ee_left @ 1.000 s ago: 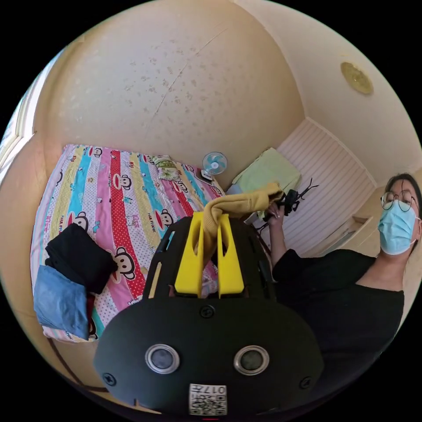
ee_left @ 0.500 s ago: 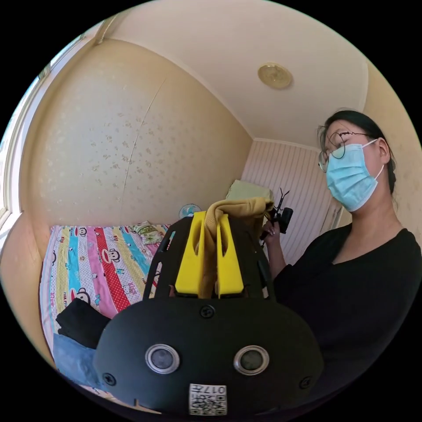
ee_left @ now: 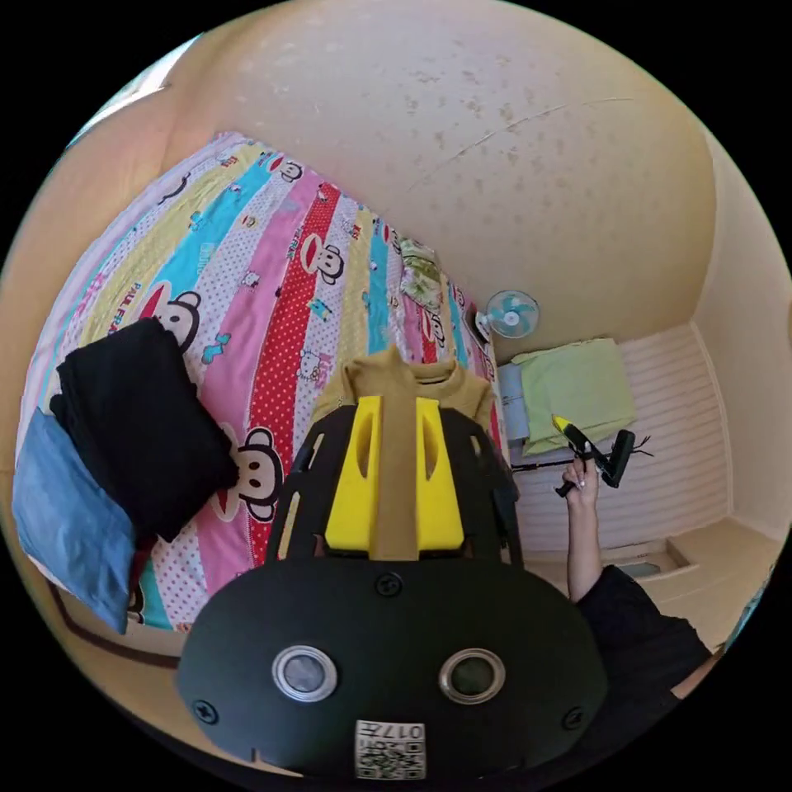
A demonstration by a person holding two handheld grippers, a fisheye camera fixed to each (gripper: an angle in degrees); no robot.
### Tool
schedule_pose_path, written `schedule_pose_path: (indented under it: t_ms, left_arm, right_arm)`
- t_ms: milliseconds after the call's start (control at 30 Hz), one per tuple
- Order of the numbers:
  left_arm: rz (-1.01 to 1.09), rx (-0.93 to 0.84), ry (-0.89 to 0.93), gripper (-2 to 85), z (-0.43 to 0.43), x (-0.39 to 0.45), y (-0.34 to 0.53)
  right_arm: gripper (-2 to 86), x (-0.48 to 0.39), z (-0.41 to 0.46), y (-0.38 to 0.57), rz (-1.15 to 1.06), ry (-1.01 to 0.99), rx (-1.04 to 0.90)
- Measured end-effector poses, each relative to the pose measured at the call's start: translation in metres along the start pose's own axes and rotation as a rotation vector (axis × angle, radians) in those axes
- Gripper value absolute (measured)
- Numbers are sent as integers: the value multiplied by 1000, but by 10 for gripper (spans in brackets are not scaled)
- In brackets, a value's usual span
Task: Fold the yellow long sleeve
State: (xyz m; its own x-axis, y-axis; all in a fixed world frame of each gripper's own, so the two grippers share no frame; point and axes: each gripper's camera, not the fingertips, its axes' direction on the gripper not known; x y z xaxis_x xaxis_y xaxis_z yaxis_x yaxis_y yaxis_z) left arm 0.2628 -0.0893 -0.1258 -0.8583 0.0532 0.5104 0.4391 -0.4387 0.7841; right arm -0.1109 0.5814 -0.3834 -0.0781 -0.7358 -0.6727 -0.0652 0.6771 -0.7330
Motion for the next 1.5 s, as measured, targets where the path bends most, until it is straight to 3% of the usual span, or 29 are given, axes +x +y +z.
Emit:
schedule_pose_path:
  t_ms: [200, 367, 467, 533, 633, 733, 800, 900, 967, 1067, 1100, 1200, 1367, 1500]
  left_arm:
    - [-170, -327, -89, 110, 77, -128, 84]
    - [-206, -602, -135, 124, 141, -180, 127]
    - [-159, -775, -185, 111, 176, -197, 129]
    - [-148, -783, -240, 88, 171, -207, 114]
    - [-181, -870, -84, 54, 145, -231, 77]
    - [-128, -813, 209, 44, 61, -253, 33]
    - [-70, -676, 264, 32, -19, -271, 5]
    - [-119, -340, 156, 24, -169, -318, -26]
    - [-314, 5, 7, 7, -279, -367, -20]
    - [-614, 390, -178, 5, -373, -411, 27]
    - [-633, 416, -179, 6, -380, -416, 33]
    - [-590, 371, -88, 43, -374, -424, 41]
    - [-316, -110, 196, 89, -241, -384, 14]
    - [-223, -302, 189, 122, -180, -352, 12]
  right_arm:
    - [64, 40, 79, 132, 208, -55, -357]
    - [58, 65, 75, 213, 506, -93, -463]
    - [52, 68, 64, 205, 537, -113, -453]
    - [49, 67, 61, 187, 515, -54, -485]
    - [44, 62, 61, 155, 460, 22, -520]
    - [43, 57, 67, 134, 427, 70, -559]
    - [44, 54, 77, 127, 406, 77, -591]
    - [48, 57, 96, 127, 419, 65, -636]
    - [51, 62, 106, 127, 450, 43, -647]
    - [61, 75, 120, 123, 507, -16, -634]
    - [68, 81, 125, 119, 529, -47, -626]
    - [86, 96, 143, 109, 563, -99, -642]
    - [124, 122, 190, 101, 577, -36, -806]
    - [133, 141, 234, 93, 478, 162, -949]
